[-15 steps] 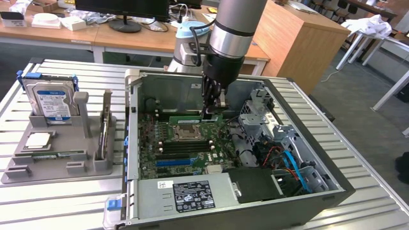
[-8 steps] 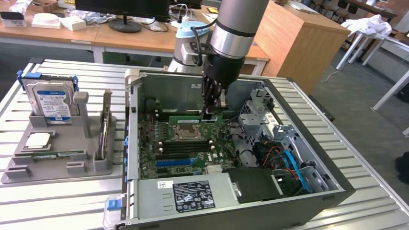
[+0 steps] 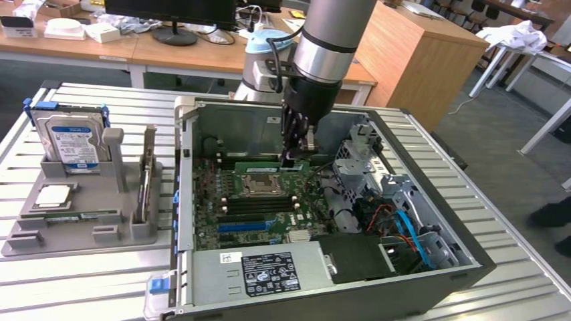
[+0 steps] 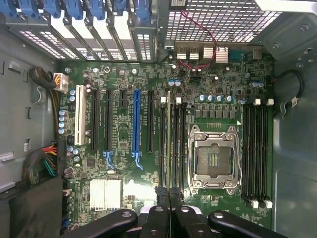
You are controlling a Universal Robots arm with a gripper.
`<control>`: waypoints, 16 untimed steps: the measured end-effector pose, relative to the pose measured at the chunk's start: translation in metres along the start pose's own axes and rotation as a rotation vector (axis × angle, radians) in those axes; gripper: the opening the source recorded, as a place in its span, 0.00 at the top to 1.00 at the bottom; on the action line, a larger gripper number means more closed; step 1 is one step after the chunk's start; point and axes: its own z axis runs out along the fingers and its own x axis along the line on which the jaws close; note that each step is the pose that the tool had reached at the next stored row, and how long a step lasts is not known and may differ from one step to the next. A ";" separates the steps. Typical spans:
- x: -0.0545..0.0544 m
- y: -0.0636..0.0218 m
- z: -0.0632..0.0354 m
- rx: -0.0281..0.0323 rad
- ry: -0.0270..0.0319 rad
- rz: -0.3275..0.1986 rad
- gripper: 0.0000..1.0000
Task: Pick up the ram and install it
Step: 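Insert the ram into the slot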
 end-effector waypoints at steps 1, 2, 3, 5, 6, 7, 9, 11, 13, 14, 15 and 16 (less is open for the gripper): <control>0.000 0.0000 0.0008 -0.0002 0.0003 0.000 0.89; 0.000 -0.0001 0.0018 -0.0001 0.0003 0.000 0.89; 0.000 -0.0001 0.0028 -0.0001 0.0003 0.000 0.89; 0.000 -0.0002 0.0046 -0.0002 0.0004 0.000 0.89; 0.000 -0.0002 0.0054 -0.0002 0.0004 0.000 0.89; 0.000 -0.0002 0.0063 -0.0002 0.0004 0.000 0.89; 0.000 -0.0003 0.0081 -0.0001 0.0004 0.000 0.89; 0.000 -0.0003 0.0099 -0.0001 0.0004 0.000 0.89; 0.000 -0.0004 0.0117 -0.0002 0.0004 0.000 0.89; 0.000 -0.0004 0.0127 -0.0002 0.0004 0.000 0.89; 0.000 -0.0005 0.0137 -0.0002 0.0004 0.000 0.89; 0.000 -0.0005 0.0148 -0.0002 0.0005 0.000 0.89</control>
